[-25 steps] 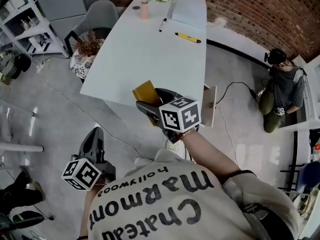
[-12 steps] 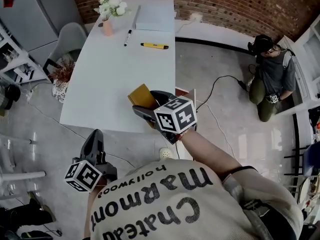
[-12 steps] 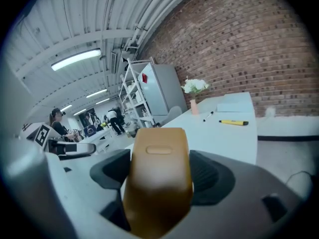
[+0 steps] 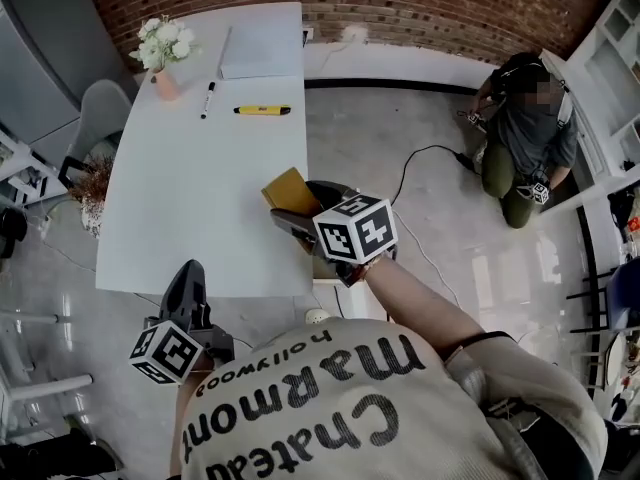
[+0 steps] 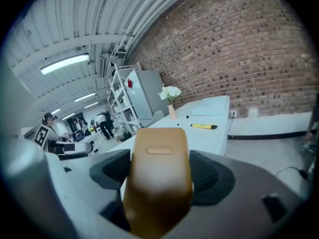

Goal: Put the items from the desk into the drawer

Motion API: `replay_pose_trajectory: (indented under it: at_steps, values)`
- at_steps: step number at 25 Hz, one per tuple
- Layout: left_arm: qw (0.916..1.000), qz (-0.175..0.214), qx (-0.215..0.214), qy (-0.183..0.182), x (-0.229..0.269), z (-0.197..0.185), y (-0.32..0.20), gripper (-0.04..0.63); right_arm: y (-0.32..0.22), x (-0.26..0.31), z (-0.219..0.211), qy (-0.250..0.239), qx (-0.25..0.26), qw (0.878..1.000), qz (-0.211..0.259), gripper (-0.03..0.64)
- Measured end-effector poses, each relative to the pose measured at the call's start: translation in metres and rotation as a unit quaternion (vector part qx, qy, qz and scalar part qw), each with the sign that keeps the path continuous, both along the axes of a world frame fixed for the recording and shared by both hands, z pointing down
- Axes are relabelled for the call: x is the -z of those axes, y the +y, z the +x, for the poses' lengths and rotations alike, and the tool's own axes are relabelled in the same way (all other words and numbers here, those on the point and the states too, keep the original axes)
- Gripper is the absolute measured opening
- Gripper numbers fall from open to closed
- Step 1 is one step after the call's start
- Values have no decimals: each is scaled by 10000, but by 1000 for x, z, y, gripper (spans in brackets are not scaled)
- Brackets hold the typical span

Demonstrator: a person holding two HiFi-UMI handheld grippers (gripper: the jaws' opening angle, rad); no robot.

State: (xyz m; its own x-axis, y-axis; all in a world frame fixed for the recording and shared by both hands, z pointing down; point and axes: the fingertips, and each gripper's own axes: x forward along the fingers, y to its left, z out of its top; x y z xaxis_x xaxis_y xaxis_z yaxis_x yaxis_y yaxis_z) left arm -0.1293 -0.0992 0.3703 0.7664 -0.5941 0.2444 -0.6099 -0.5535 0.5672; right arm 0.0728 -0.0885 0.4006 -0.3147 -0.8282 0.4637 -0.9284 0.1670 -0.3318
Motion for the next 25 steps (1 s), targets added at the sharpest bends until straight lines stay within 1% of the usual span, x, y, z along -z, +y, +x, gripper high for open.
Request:
replay_pose_trajectory:
  at_steps: [5,9,13,14,17,19,21,25]
  values:
    - [9999,-37,-112,4,-7,31,-1,0,7,-7,36,6,-200,9998,-54,379]
    - [9999,-21,-104,-2,-10,50,-7,0,11,-16,60,14,-295,9995,-125,379]
    - [9984,353,-211,-377,-13,70,-5,0,18,-33,82,-4,-408,9989,-240,379]
    - [9986,321,-237,-352,-15,74,-5,0,18,-38,87,-12,-441,9987,-273,379]
    - [9996,-181,-196,-16,-30,81,-9,0,19,-53,101,-90,-586,9975,-380,379]
    - [9990,-376,-212,-75,-39,80,-9,0,23,-66,106,-188,-706,9961,-485,379]
    - [9984,-461,-252,-191,-46,80,-10,0,26,-79,110,-274,-816,9945,-604,379]
    - [9977,-583,-219,-280,-57,84,-22,0,24,-106,128,-353,-1020,9906,-844,379]
